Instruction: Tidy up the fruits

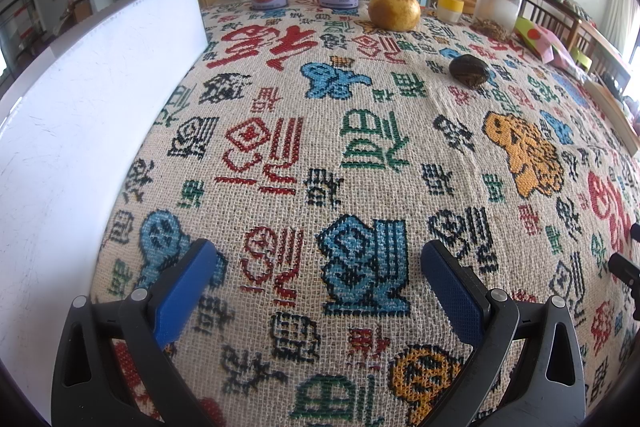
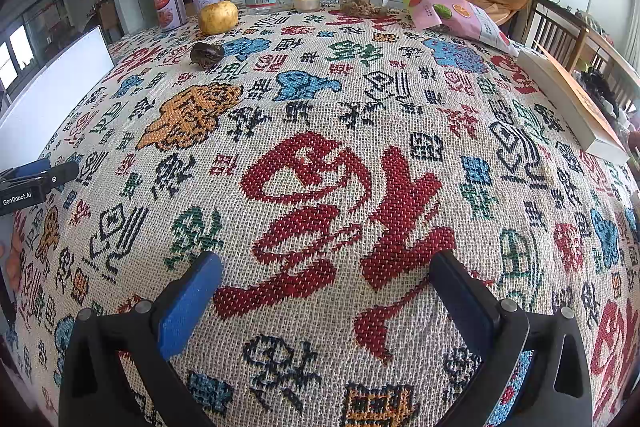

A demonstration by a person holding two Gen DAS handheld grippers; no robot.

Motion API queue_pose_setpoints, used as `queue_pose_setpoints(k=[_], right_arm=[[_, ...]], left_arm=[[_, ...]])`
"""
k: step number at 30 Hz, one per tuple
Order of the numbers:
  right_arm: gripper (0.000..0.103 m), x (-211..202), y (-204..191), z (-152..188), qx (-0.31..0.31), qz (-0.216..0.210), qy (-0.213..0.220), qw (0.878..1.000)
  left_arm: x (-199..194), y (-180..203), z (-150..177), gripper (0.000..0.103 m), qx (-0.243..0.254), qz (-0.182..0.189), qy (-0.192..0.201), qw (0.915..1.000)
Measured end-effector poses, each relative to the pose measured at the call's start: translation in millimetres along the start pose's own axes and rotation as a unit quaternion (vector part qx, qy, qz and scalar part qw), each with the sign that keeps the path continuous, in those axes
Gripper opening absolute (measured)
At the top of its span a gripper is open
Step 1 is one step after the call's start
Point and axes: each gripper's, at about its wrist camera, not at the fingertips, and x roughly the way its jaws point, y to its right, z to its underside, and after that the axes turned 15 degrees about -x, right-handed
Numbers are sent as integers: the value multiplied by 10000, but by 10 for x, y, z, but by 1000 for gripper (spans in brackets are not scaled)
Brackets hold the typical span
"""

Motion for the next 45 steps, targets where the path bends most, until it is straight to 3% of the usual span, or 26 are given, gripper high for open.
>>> queue_pose_setpoints(k=[9,13,16,21,24,26,27,28,35,39,45], right_arm=[[103,-19,24,6,89,-82,47,9999],[102,-22,199,-115,1074,-1027,355,9883],[92,172,145,-539,1109,-1414,347,9831],[81,644,-195,-1425,905,-1610,518,9814],[80,922,-448,-1815,751,-1380,509,9863],[62,1095,-559,-1933,770,-1270,366,9882],[44,1135,-604,-1957,721,-1071,303,9912],[41,1117,-647,-1971,584,-902,346,9936],[41,721,-496,-1575,190,-1080,482,9928],[41,405,-296,-1074,-25,-1192,358,9922],[40,41,-172,-294,-445,-889,319,9945]], left_arm=[[-1,4,3,103,-1,2,-2,10000],[0,1,1,103,0,0,0,10000],[1,-1,0,103,-3,5,-2,10000],[0,1,2,103,-2,3,-1,10000],[-1,0,3,103,-2,4,-2,10000],[-4,5,8,103,-4,6,-1,10000],[2,-2,1,103,-5,9,-4,10000],[3,-3,-2,103,-5,12,-5,10000],[2,1,2,103,-4,13,-6,10000],[1,3,2,103,-4,13,-6,10000],[-1,15,6,103,-2,10,-5,10000]])
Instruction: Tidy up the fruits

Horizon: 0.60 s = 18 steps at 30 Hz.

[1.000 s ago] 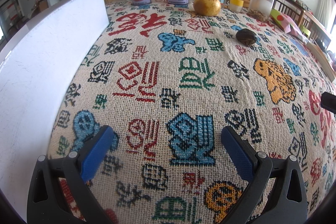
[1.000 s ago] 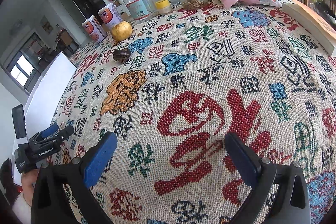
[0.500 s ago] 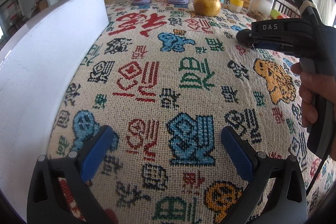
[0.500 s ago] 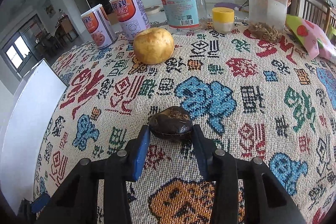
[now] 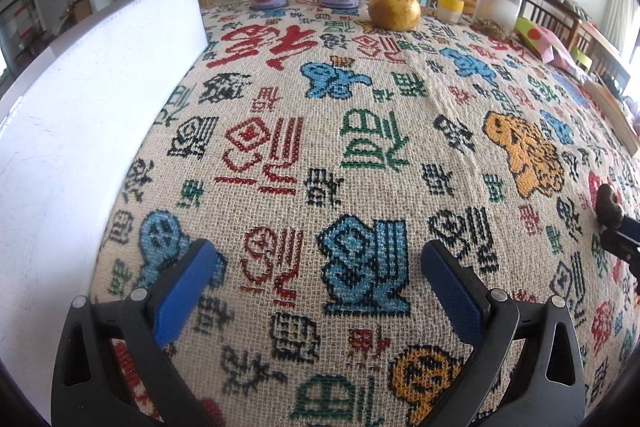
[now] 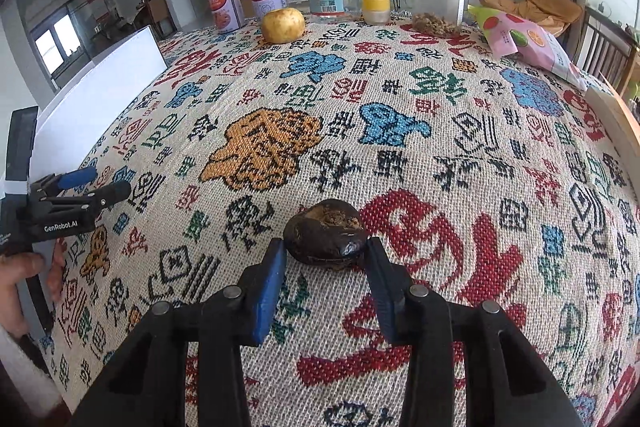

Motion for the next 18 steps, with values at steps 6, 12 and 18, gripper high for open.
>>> queue_pose_setpoints(k=[6,12,18], right_arm=[[63,-84,-129,153,-274,330,71,9991],[97,19,-203,127,-361,434,-174,9983],[103,46,-175,131,-271,425,-240,9984]], left_arm=[[-1,2,0,103,0,2,-2,10000],[2,-7,-5,103,-1,3,-1,10000],[-3,6,-17,102,-11,24,-27,10000]])
